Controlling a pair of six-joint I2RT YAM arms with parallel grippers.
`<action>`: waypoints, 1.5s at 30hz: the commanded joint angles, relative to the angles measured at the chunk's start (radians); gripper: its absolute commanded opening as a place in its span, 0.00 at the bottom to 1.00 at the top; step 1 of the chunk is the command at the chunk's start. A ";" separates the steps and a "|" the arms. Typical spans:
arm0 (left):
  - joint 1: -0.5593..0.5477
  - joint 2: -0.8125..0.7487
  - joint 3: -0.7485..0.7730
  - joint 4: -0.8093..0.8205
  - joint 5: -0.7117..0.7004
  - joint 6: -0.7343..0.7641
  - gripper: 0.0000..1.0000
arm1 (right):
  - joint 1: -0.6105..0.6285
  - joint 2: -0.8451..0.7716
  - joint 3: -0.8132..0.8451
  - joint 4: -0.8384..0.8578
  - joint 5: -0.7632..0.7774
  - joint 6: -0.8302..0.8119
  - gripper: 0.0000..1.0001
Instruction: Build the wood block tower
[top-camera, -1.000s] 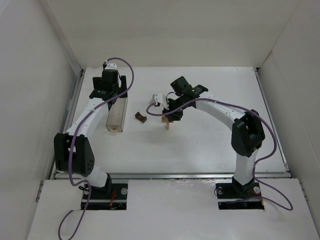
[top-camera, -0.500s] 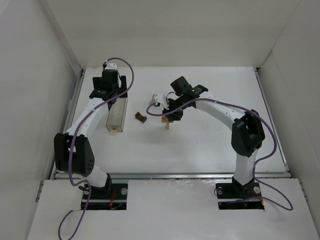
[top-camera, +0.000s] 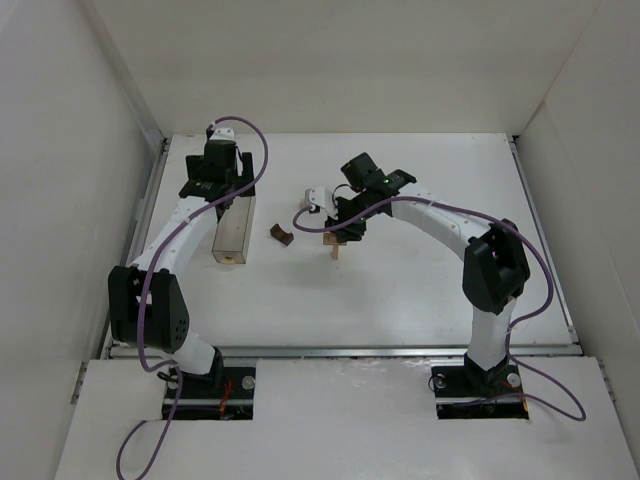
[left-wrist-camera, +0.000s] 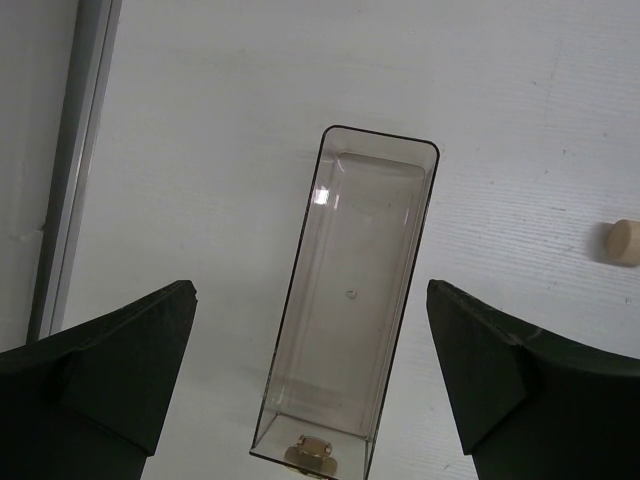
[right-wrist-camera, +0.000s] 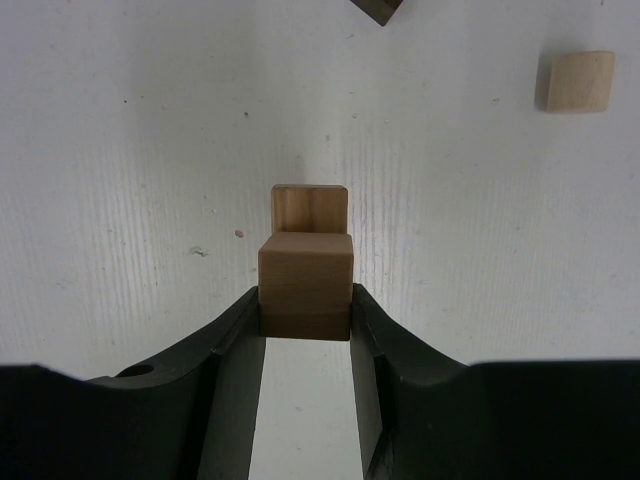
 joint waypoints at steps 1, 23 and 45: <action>0.004 -0.012 -0.009 0.036 -0.012 0.001 1.00 | -0.007 -0.002 0.008 0.005 -0.003 -0.010 0.34; 0.004 -0.012 -0.018 0.036 -0.012 0.010 1.00 | -0.007 -0.011 -0.002 0.005 -0.003 -0.010 0.74; -0.018 0.195 0.250 -0.091 0.268 0.217 1.00 | -0.062 -0.339 0.019 0.177 -0.020 0.113 1.00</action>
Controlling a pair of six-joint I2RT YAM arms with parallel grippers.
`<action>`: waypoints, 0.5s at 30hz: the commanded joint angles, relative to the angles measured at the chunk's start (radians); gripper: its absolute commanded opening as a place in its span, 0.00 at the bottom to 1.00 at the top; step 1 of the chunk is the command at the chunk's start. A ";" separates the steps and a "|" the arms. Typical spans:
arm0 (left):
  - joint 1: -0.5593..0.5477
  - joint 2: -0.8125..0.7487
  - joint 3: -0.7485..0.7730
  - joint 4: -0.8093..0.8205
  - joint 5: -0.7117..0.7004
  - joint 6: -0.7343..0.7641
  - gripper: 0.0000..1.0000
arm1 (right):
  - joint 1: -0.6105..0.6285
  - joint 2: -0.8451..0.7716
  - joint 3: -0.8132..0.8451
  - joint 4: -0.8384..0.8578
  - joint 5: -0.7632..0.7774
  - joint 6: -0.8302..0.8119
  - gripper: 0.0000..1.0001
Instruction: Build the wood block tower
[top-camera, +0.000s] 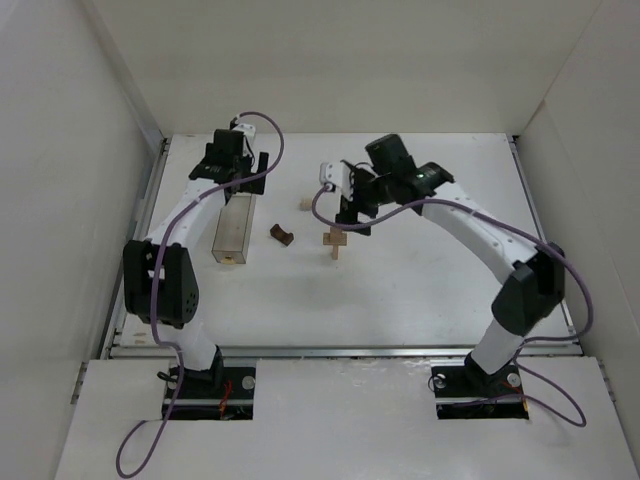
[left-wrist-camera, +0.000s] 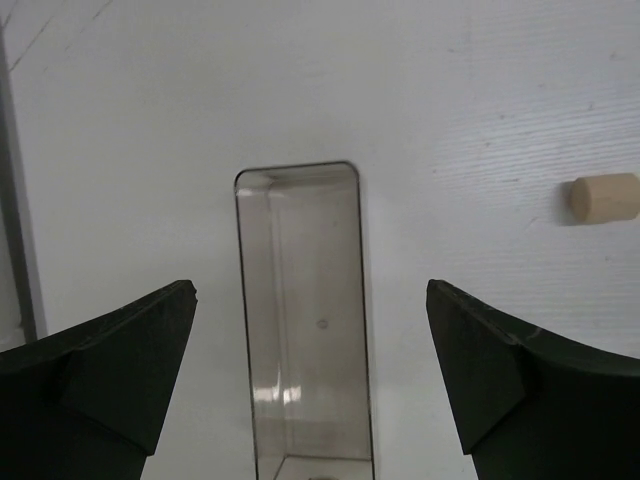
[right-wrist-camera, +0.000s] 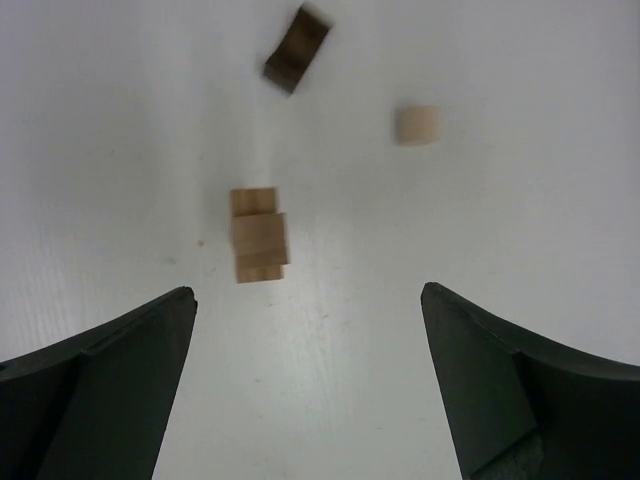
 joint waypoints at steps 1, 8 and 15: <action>-0.044 0.075 0.154 -0.066 0.102 0.043 1.00 | -0.044 -0.189 0.000 0.272 0.004 0.144 1.00; -0.197 0.298 0.354 -0.125 0.079 0.018 1.00 | -0.078 -0.421 -0.307 0.807 0.459 0.601 1.00; -0.247 0.542 0.576 -0.289 0.047 -0.085 0.95 | -0.078 -0.347 -0.239 0.587 0.658 0.816 1.00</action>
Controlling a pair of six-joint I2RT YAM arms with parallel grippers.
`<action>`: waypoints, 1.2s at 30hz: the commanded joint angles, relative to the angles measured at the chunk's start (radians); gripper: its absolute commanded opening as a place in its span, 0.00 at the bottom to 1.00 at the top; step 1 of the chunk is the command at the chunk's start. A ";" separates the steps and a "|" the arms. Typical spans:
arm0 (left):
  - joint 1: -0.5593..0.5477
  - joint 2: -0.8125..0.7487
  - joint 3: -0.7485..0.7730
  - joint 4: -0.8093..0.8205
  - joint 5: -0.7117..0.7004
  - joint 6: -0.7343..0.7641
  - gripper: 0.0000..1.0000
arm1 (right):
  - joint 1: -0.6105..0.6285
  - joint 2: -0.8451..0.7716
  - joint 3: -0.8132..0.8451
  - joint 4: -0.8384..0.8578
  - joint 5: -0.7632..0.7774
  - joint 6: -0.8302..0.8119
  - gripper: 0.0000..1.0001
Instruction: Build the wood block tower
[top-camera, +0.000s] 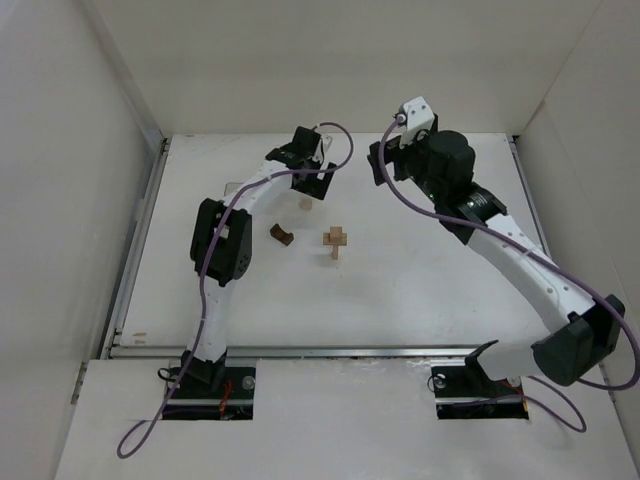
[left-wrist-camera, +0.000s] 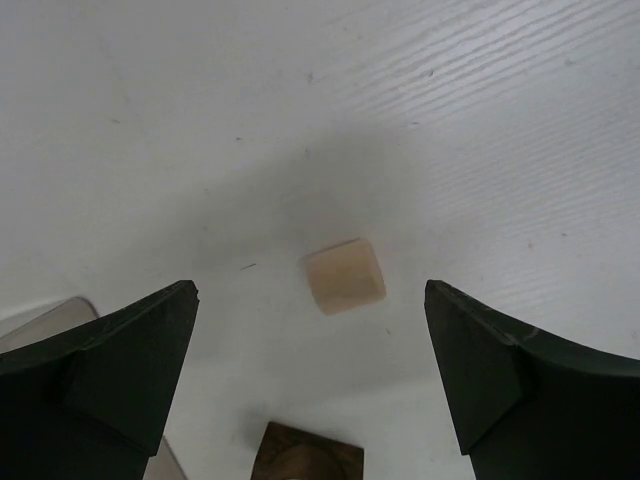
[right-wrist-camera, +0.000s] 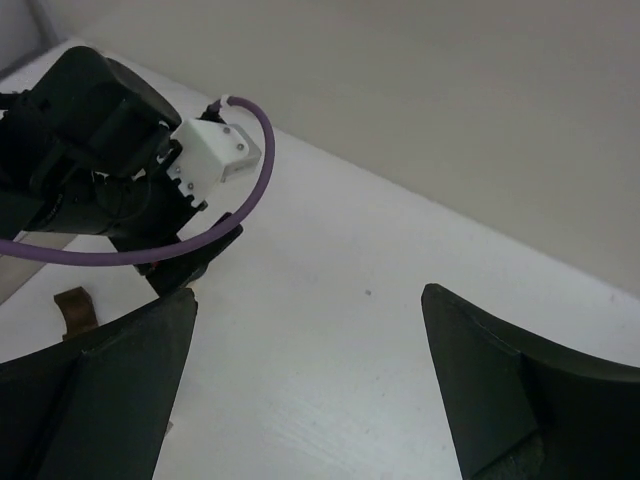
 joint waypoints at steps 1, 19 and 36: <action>0.007 0.055 0.088 -0.102 -0.045 -0.059 0.95 | 0.000 0.038 0.036 -0.071 0.126 0.168 1.00; -0.024 0.127 0.088 -0.125 -0.033 -0.113 0.55 | 0.000 0.046 -0.015 -0.014 0.067 0.193 0.98; -0.024 0.127 0.079 -0.114 -0.020 -0.070 0.09 | 0.000 0.009 -0.051 -0.014 0.067 0.156 0.98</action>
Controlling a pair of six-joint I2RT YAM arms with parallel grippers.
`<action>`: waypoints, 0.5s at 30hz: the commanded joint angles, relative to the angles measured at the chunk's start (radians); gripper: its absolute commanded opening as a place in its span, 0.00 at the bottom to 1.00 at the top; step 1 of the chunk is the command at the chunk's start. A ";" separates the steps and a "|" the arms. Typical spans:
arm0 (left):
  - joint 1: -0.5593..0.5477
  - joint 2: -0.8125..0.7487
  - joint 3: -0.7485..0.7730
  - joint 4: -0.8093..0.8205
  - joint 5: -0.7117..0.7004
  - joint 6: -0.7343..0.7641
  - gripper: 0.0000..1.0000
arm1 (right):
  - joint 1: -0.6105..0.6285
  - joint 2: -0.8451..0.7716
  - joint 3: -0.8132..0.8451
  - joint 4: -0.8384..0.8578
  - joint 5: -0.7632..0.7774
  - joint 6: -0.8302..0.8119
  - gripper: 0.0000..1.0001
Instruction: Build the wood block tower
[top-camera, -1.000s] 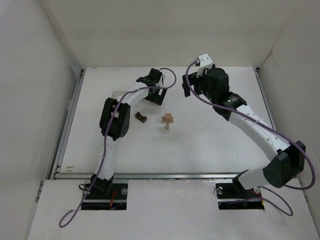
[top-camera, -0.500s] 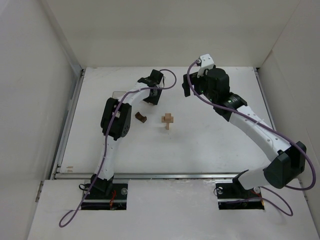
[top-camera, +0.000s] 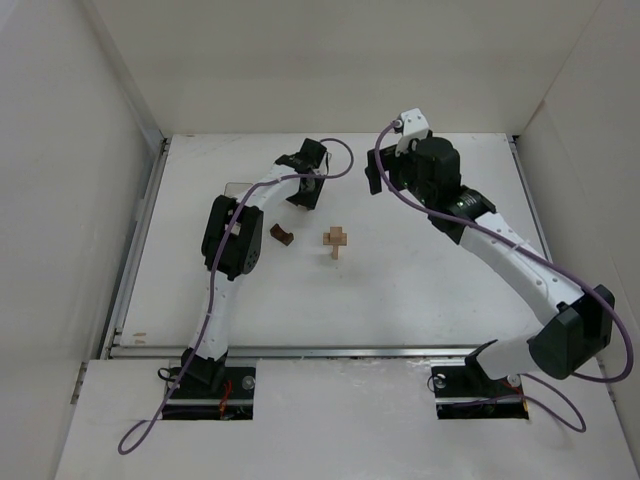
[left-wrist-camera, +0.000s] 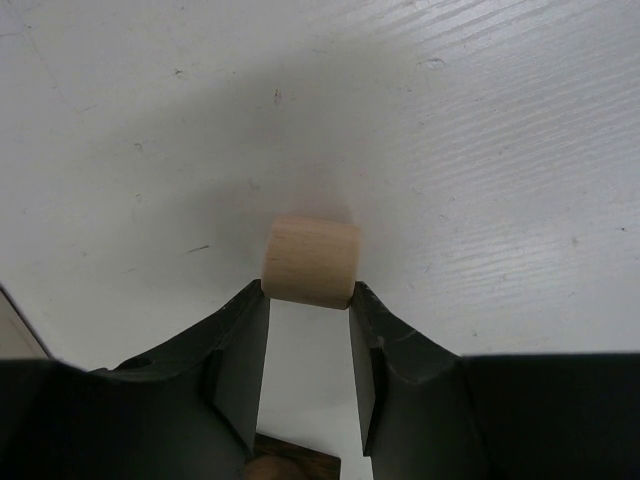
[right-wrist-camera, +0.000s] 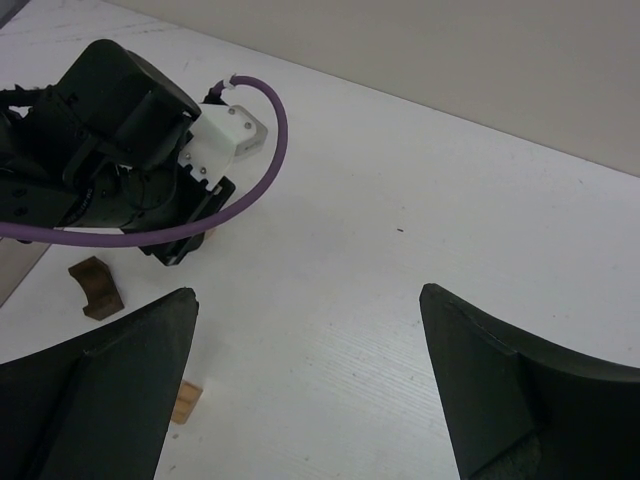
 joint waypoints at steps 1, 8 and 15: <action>-0.004 -0.028 0.011 -0.002 0.000 0.033 0.06 | 0.000 -0.048 -0.011 0.048 -0.002 -0.013 0.98; -0.004 -0.145 -0.055 0.087 -0.078 0.129 0.00 | 0.000 -0.048 0.000 0.048 -0.024 -0.013 0.98; -0.004 -0.301 -0.098 0.183 -0.089 0.269 0.00 | -0.055 -0.028 0.087 0.016 -0.044 0.053 0.98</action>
